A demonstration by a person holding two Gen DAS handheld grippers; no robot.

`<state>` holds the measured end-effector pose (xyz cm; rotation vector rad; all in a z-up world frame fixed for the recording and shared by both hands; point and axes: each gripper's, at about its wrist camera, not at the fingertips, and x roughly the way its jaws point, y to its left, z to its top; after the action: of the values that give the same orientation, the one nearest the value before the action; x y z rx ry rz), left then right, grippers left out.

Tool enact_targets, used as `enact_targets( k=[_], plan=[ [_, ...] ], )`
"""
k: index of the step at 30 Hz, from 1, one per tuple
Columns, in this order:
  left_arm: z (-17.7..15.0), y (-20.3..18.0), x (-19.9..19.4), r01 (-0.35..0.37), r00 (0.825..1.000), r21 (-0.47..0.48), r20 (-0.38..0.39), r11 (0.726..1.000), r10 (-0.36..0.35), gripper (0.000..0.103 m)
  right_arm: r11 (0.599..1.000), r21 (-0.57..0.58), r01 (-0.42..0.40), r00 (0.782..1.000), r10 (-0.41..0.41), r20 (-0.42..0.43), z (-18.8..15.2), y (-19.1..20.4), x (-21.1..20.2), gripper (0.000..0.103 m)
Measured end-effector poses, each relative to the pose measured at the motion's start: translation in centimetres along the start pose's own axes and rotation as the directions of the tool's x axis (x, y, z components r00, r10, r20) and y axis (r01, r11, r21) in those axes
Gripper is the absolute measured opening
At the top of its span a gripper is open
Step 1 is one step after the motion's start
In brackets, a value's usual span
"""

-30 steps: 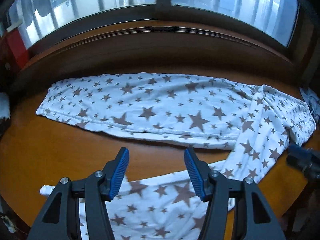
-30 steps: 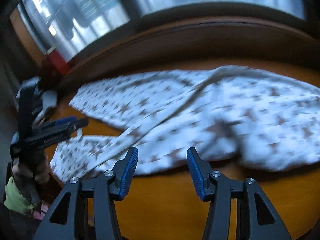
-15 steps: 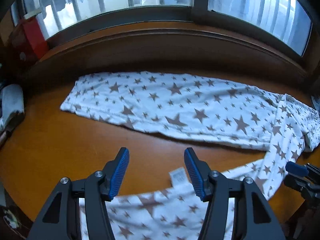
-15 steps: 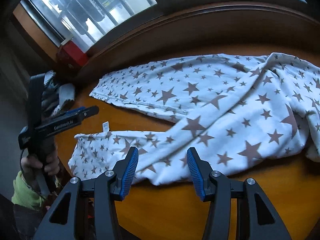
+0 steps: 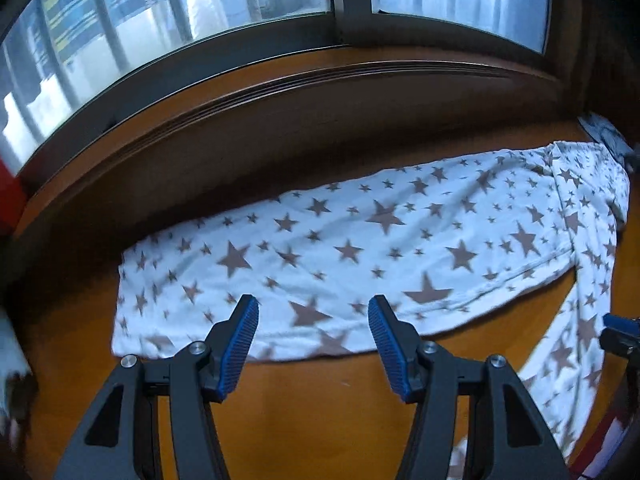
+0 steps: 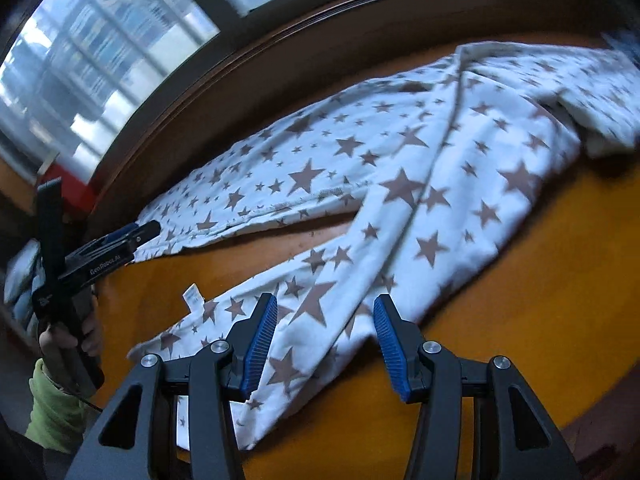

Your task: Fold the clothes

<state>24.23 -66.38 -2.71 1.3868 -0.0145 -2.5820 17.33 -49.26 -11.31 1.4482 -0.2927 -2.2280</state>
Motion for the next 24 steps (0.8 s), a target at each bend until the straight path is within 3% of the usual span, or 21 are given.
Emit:
enact_targets(
  k=[8, 18, 24],
  plan=[
    [1.1, 2.3, 1.9, -0.018, 1.0, 0.0, -0.001, 1.0, 0.018, 0.055, 1.0, 0.019, 0.002, 1.0, -0.002, -0.001, 0.4, 0.1, 0.4, 0.051],
    [1.8, 1.5, 3.1, -0.035, 0.999, 0.065, 0.005, 0.997, 0.035, 0.055, 0.997, 0.074, -0.025, 1.0, 0.024, 0.012, 2.5, -1.3, 1.4, 0.051],
    [2.2, 1.5, 4.4, -0.061, 0.998, 0.089, 0.003, 0.994, 0.061, 0.055, 0.984, 0.131, -0.122, 0.992, 0.122, 0.007, 1.7, -1.8, 1.5, 0.047]
  ],
)
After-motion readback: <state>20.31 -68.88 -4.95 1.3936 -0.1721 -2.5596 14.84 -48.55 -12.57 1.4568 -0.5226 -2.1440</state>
